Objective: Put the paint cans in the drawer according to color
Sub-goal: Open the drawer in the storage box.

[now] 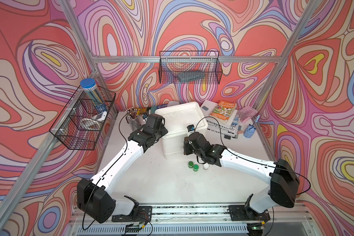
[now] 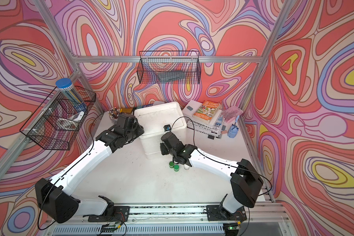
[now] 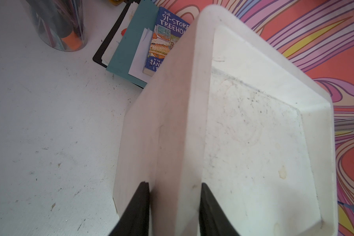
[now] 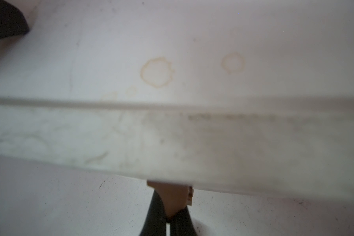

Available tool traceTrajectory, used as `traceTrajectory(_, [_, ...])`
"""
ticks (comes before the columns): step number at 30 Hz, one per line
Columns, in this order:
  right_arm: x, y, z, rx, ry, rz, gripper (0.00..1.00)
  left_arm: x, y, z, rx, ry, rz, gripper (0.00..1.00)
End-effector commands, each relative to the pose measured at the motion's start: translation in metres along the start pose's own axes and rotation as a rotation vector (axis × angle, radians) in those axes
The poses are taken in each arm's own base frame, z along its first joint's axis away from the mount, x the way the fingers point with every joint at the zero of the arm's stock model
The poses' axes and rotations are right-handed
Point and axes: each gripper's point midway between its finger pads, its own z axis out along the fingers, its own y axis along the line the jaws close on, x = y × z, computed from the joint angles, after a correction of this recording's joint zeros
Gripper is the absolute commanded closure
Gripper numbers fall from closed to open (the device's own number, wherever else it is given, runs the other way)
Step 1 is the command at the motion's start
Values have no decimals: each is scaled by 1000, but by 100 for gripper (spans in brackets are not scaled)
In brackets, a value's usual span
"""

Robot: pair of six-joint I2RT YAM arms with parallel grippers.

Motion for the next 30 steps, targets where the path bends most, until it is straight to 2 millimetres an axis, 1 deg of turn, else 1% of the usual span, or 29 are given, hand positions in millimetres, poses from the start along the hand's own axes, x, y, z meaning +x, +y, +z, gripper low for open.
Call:
traceTrajectory(1, [-20, 2, -11, -34, -74, 17, 100, 42, 30, 11, -107, 140, 42, 64])
traceTrajectory(8, [-1, 0, -32, -81, -25, -5, 100, 41, 31, 11, -109, 134, 41, 64])
traceTrajectory(12, [11, 0, -39, -104, 6, -18, 100, 42, 33, 11, -110, 132, 36, 65])
traceTrajectory(15, [15, -1, -44, -118, 12, -13, 100, 43, 34, 11, -111, 131, 30, 65])
traceTrajectory(22, [37, 12, -55, -230, 95, -25, 100, 43, 33, 11, -108, 130, 30, 65])
traceTrajectory(26, [48, 16, -69, -282, 131, -33, 100, 43, 33, 13, -109, 133, 32, 65])
traceTrajectory(30, [63, 24, -82, -362, 189, -64, 100, 45, 33, 14, -107, 139, 32, 66])
